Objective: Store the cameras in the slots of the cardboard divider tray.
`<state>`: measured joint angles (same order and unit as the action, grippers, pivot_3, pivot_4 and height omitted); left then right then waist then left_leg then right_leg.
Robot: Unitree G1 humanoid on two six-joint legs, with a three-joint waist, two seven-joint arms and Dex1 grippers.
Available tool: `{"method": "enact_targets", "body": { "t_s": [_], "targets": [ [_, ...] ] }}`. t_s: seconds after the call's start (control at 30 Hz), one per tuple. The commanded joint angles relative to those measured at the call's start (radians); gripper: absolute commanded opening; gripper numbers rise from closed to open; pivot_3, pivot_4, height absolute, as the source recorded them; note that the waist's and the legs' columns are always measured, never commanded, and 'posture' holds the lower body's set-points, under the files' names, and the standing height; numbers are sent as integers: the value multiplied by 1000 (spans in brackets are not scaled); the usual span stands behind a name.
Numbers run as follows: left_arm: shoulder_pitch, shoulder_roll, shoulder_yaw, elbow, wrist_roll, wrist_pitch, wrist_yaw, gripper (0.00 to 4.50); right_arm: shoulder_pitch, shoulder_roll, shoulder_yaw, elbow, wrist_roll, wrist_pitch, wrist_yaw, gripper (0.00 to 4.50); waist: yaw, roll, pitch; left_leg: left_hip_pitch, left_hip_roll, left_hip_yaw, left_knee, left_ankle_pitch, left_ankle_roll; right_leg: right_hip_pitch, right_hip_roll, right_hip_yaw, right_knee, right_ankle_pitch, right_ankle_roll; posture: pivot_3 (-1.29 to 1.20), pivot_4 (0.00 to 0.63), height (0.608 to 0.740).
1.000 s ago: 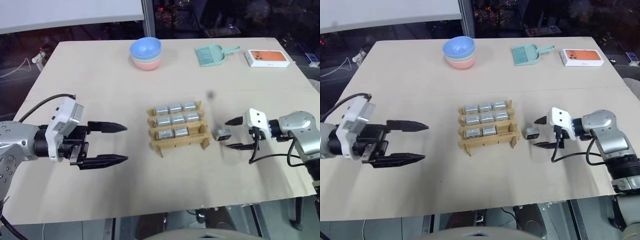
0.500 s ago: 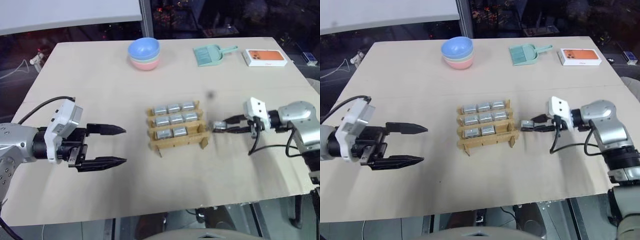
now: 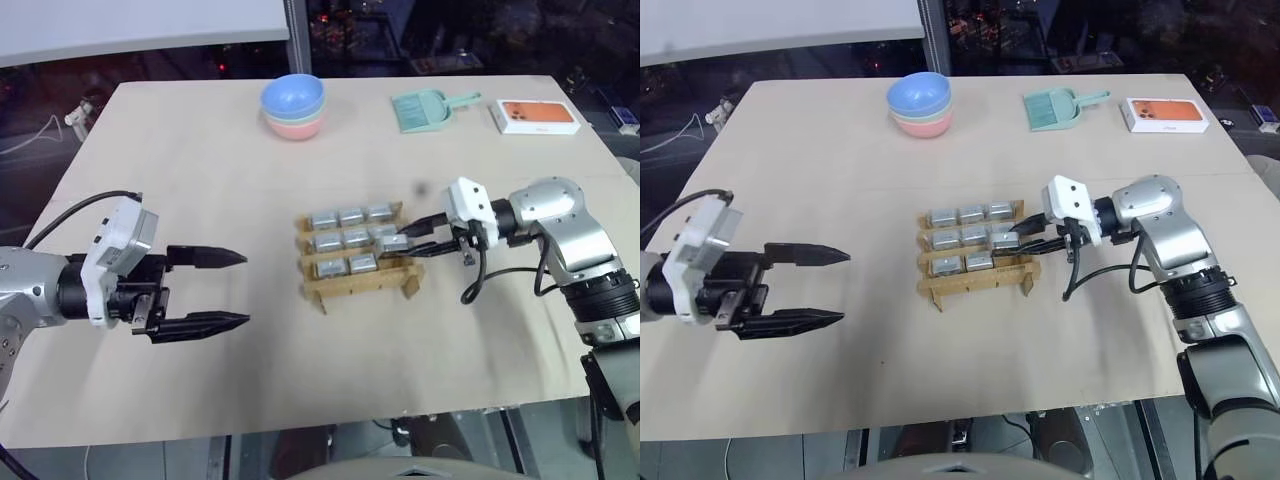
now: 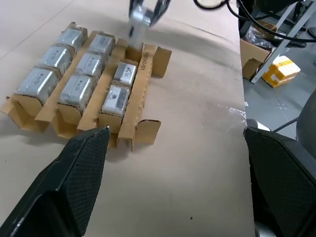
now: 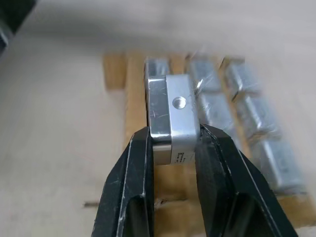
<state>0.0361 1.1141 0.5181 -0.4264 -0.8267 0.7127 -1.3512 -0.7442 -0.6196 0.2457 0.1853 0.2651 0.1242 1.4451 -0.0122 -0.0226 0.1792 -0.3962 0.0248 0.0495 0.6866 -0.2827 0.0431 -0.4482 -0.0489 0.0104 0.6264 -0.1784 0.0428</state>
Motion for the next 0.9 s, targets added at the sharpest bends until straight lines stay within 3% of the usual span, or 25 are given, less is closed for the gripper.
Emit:
{"method": "enact_targets", "body": {
  "t_s": [0.03, 0.37, 0.57, 0.77, 0.9],
  "targets": [
    [8, 6, 48, -35, -12, -3, 8, 4500, -37, -5, 22, 52, -64, -89, 16, 617, -1, 0, 0, 0, 0, 0, 0, 0, 0, 0, 0, 0, 0, 0, 0, 0, 150, 740],
    [36, -1, 67, -55, -21, 12, 37, 4500, -54, 18, 61, 128, -108, -140, 47, 617, 0, 0, 0, 0, 0, 0, 0, 0, -1, 0, 0, 0, 0, 0, -1, 0, 150, 740],
    [58, 1, 72, -69, -11, 19, 46, 4500, -49, 30, 6, 105, -81, -121, -6, 3338, -1, 0, 0, 0, 0, -1, 0, 0, -1, 0, 0, 0, 0, 0, 0, 0, 150, 740],
    [173, -67, 146, -144, -4, 47, 118, 4500, 114, -69, -156, -120, 85, 100, -53, 3338, 6, 0, 0, 0, 0, -2, 0, 1, -1, 0, -1, -1, 0, 0, 0, 0, 150, 740],
    [255, -272, 143, -196, 25, 0, 311, 4500, 342, -139, -308, -203, 165, 190, -132, 3338, 14, 0, -1, -1, -1, -2, -1, 0, -1, 0, -3, -1, -2, 0, 0, 0, 150, 740]
  ]
}}
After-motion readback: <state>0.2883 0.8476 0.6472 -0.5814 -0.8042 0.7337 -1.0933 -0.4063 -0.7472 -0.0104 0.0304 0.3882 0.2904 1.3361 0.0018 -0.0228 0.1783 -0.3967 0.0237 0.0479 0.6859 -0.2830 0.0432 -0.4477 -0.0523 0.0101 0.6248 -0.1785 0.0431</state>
